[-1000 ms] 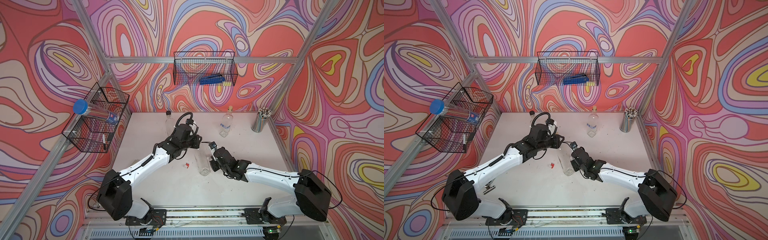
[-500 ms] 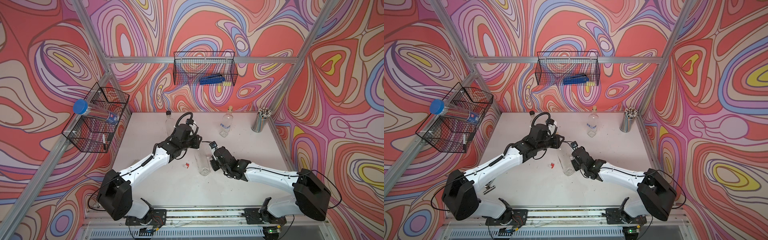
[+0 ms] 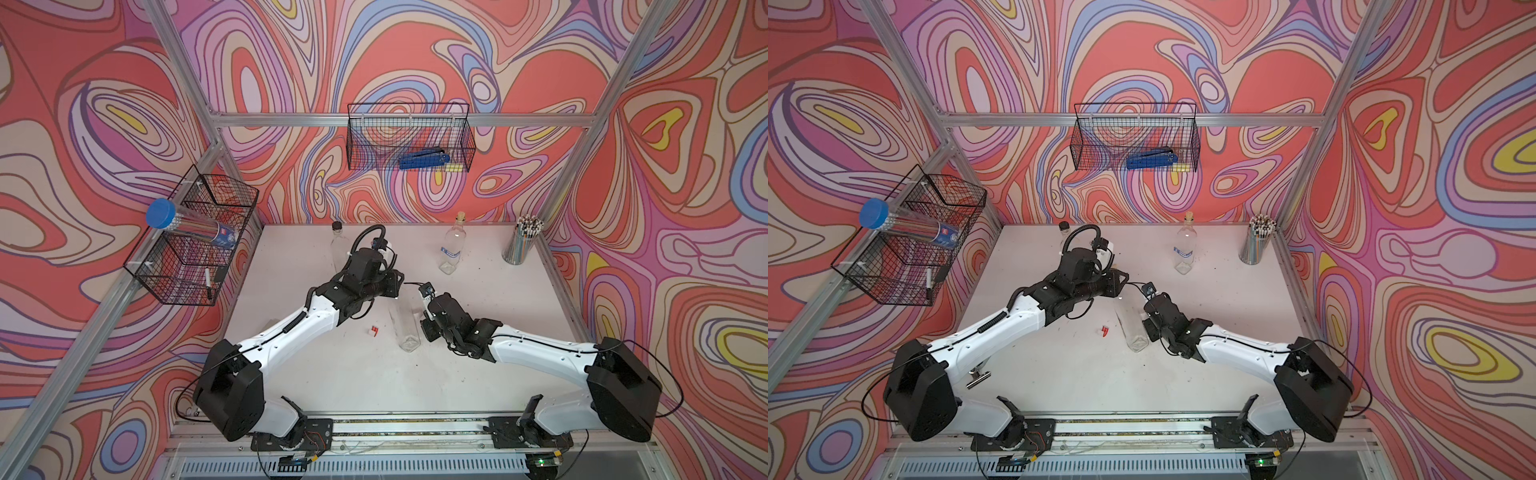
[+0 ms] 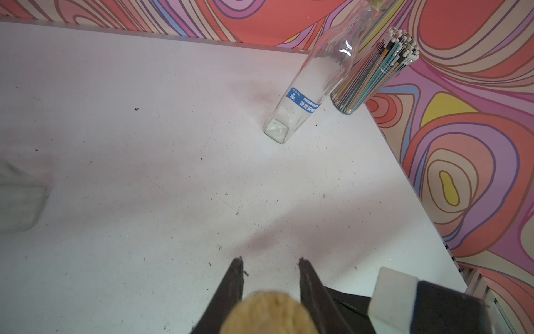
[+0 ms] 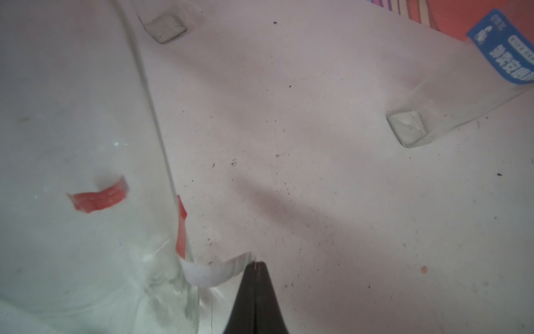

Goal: Remove the label from the bottle
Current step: Tear open the label from the bottle.

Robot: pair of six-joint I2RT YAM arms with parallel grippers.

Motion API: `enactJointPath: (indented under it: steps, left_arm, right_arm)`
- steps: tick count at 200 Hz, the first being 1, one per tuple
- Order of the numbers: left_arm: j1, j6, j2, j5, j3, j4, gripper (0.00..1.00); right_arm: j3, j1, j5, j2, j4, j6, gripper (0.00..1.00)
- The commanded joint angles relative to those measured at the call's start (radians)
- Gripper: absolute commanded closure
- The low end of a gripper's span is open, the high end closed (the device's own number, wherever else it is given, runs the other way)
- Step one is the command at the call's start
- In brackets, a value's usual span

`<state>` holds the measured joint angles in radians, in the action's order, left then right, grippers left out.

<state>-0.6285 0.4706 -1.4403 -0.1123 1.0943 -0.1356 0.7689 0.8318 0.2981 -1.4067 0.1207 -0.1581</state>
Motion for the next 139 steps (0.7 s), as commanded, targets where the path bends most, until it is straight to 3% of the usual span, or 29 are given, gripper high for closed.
enactJointPath:
  steps: [1, 13, 66, 107, 139]
  left_arm:
    - [-0.001, -0.069, 0.003, 0.027, -0.045, -0.070, 1.00]
    - [0.000, -0.069, 0.006, 0.030, -0.050, -0.065, 1.00]
    - [-0.001, -0.072, 0.009, 0.034, -0.055, -0.060, 1.00]
    - [0.001, -0.080, 0.008, 0.043, -0.059, -0.055, 1.00]
    - [0.004, -0.089, 0.016, 0.028, -0.072, -0.034, 1.00]
  right_arm:
    - [0.018, -0.004, -0.009, 0.000, 0.010, 0.000, 1.00]
    - [0.022, -0.004, -0.013, 0.004, 0.024, 0.003, 1.00]
    - [0.020, -0.004, -0.055, 0.066, 0.069, 0.006, 0.66]
    - [0.018, -0.004, -0.067, 0.125, 0.117, 0.012, 0.55]
    - [0.004, -0.004, -0.073, 0.210, 0.146, 0.004, 0.40]
